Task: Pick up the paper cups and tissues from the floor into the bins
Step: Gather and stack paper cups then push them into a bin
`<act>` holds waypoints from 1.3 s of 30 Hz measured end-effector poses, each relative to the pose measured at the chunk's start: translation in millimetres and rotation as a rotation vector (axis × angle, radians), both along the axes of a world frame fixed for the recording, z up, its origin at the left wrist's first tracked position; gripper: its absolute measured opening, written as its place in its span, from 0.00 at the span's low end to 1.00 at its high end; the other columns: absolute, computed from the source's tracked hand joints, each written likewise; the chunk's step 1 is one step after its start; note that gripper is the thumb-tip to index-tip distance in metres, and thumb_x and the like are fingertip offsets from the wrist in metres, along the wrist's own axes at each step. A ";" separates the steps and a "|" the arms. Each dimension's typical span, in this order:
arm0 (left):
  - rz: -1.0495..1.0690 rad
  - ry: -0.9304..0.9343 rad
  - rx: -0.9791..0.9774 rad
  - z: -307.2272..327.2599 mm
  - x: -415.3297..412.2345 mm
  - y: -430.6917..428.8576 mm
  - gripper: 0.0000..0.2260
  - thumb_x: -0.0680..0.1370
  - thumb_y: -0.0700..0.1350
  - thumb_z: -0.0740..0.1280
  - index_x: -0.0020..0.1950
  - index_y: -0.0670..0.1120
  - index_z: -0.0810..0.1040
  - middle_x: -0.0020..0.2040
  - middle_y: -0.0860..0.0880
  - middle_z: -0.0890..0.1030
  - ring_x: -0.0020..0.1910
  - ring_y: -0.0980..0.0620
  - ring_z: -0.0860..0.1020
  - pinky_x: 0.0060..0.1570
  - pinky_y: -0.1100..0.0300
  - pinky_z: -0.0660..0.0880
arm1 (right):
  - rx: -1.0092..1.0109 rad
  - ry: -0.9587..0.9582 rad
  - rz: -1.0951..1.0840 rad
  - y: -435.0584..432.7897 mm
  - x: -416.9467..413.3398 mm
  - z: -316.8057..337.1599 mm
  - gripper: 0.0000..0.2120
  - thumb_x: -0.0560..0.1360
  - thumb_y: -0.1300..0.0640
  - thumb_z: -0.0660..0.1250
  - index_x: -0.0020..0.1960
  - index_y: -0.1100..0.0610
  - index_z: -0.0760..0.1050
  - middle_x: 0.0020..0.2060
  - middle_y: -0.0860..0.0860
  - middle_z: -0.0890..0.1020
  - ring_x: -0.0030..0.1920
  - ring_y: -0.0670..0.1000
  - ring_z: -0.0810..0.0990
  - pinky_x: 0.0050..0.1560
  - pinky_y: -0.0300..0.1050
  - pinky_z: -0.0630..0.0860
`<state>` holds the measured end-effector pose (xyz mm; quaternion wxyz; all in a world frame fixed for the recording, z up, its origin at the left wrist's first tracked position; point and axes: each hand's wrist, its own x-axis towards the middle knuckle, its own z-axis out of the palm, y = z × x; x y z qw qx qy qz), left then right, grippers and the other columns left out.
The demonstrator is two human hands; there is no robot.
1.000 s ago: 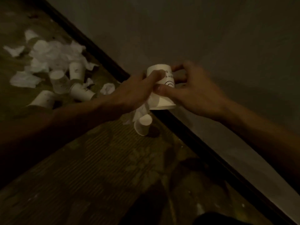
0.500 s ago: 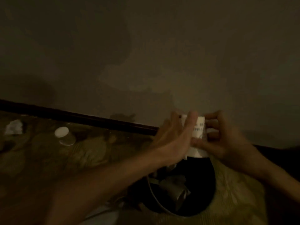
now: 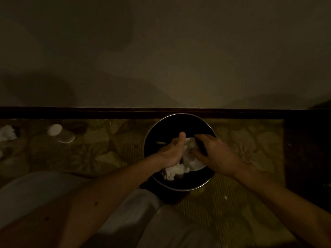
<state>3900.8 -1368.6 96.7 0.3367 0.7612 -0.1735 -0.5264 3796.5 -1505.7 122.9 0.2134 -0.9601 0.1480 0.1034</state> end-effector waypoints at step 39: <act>0.781 -0.235 -0.088 -183.2 249.6 385.5 0.30 0.79 0.49 0.69 0.78 0.50 0.62 0.73 0.49 0.70 0.69 0.48 0.71 0.58 0.60 0.73 | 0.497 0.245 0.358 343.2 389.3 -189.4 0.35 0.71 0.65 0.75 0.74 0.59 0.64 0.66 0.50 0.73 0.64 0.45 0.71 0.47 0.22 0.69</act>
